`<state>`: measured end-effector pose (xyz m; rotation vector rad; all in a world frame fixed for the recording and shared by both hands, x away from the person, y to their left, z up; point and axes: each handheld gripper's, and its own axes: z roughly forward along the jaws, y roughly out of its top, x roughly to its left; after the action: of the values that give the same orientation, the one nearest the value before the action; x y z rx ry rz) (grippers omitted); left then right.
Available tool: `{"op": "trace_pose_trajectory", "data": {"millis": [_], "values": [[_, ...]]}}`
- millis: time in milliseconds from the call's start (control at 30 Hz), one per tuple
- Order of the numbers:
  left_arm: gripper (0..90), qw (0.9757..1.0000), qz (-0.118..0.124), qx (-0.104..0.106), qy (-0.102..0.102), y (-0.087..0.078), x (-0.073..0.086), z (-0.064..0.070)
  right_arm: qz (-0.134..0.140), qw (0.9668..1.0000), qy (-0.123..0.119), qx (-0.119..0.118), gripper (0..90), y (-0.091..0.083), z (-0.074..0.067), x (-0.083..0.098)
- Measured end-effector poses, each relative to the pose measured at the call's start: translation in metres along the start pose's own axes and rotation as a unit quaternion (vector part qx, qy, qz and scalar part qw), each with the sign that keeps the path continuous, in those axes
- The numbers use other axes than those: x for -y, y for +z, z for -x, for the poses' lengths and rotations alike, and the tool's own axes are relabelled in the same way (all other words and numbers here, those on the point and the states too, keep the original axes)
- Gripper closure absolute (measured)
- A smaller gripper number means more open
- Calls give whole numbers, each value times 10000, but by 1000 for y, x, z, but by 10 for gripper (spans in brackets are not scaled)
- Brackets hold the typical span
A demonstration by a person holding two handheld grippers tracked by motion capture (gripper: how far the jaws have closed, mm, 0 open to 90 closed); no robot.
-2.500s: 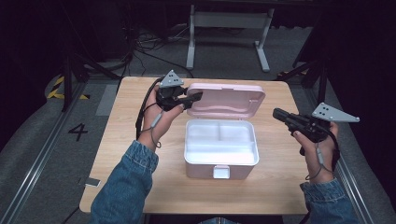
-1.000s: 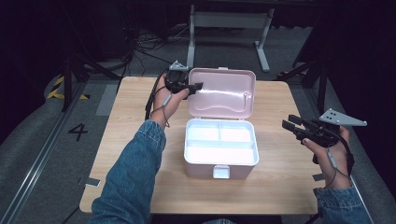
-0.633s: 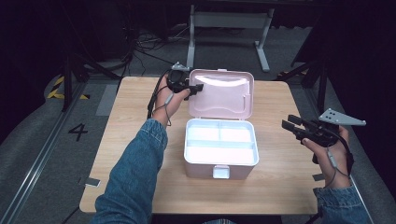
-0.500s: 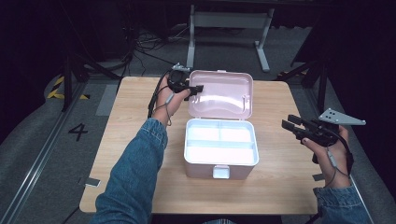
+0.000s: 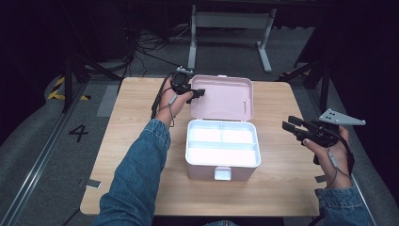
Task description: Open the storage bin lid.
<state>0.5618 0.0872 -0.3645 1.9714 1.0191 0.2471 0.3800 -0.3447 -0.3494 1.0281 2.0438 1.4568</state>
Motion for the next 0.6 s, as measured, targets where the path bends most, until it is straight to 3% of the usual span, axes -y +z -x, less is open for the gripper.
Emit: {"op": "trace_pose_trajectory", "data": {"millis": [600], "values": [[387,9993,-326,-189,62,8,5,-1,-85,10000,-34,-25,598,4,-1,2]]}}
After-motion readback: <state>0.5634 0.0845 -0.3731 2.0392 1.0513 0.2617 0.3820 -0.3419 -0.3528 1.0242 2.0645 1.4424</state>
